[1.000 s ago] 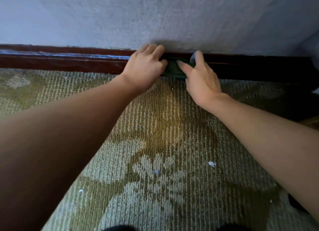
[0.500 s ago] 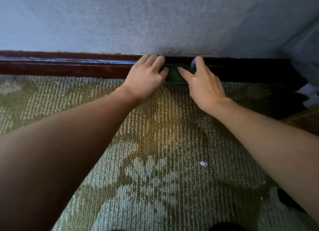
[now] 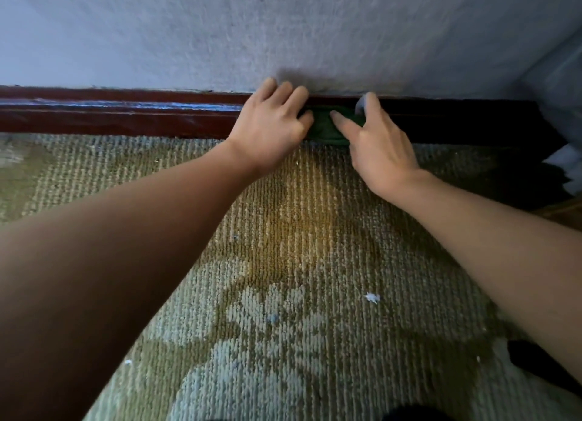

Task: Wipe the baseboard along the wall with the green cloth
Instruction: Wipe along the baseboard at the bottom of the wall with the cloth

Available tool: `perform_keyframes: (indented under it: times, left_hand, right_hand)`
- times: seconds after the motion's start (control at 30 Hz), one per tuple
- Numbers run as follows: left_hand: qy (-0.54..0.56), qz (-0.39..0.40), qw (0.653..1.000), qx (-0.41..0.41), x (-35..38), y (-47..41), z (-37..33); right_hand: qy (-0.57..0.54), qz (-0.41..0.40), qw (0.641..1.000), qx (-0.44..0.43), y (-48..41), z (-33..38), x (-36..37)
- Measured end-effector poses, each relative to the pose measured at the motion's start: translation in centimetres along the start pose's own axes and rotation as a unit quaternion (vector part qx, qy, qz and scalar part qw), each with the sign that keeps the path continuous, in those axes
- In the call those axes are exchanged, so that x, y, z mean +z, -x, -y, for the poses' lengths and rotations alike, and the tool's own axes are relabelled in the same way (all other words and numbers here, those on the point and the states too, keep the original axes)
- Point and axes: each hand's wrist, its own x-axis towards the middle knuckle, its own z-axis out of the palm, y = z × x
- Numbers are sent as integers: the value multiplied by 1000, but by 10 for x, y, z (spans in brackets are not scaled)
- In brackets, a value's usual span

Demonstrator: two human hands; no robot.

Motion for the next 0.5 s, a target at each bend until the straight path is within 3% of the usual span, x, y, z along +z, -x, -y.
perform_keyframes:
  times: [0.17,0.37,0.5]
  left_hand:
    - [19,32,999,-16,-3,15,10]
    - [50,72,992,-92,-14,26,13]
    - [49,76,993,-77,-19,41,14]
  right_hand:
    - [-65,16,998,1,-3,18,4]
    - [-73,40,996,3,-5,39,2]
    - [-23,84,995,-38,6,45,9]
